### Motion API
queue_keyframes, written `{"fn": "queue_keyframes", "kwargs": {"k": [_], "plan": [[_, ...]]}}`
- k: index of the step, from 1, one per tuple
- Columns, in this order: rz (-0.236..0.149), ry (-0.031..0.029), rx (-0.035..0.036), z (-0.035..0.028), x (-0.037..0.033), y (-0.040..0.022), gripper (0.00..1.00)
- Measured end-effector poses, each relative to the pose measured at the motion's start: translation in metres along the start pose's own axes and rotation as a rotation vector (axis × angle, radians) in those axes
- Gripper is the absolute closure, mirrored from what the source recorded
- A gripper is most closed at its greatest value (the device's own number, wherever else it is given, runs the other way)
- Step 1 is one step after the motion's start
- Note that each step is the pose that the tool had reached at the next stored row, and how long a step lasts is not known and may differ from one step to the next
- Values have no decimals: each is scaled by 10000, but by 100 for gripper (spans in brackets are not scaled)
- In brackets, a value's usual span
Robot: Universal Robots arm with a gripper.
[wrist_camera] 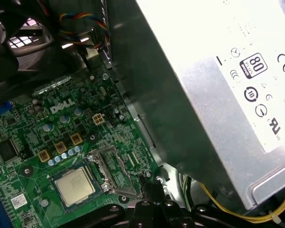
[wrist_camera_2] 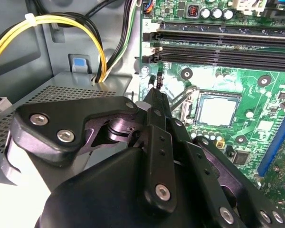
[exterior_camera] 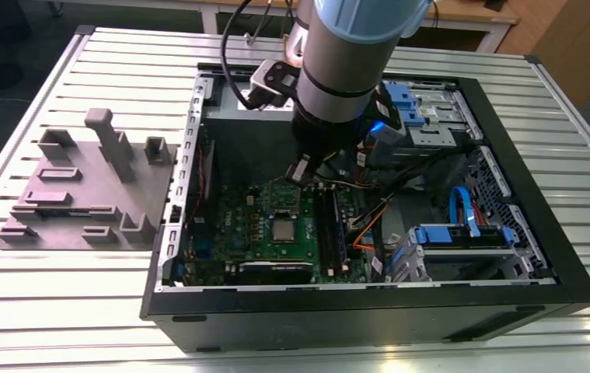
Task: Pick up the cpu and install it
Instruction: 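Close the cpu cover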
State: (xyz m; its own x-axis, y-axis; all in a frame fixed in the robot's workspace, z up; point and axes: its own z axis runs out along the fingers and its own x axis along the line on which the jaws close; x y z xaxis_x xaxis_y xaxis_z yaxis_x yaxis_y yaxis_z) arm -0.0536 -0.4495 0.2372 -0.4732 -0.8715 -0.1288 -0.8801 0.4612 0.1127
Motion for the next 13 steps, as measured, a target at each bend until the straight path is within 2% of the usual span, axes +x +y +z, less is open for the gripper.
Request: {"fn": "queue_keyframes", "kwargs": {"k": [13], "plan": [[-56, 23, 1, -48, -2, 12, 89]]}}
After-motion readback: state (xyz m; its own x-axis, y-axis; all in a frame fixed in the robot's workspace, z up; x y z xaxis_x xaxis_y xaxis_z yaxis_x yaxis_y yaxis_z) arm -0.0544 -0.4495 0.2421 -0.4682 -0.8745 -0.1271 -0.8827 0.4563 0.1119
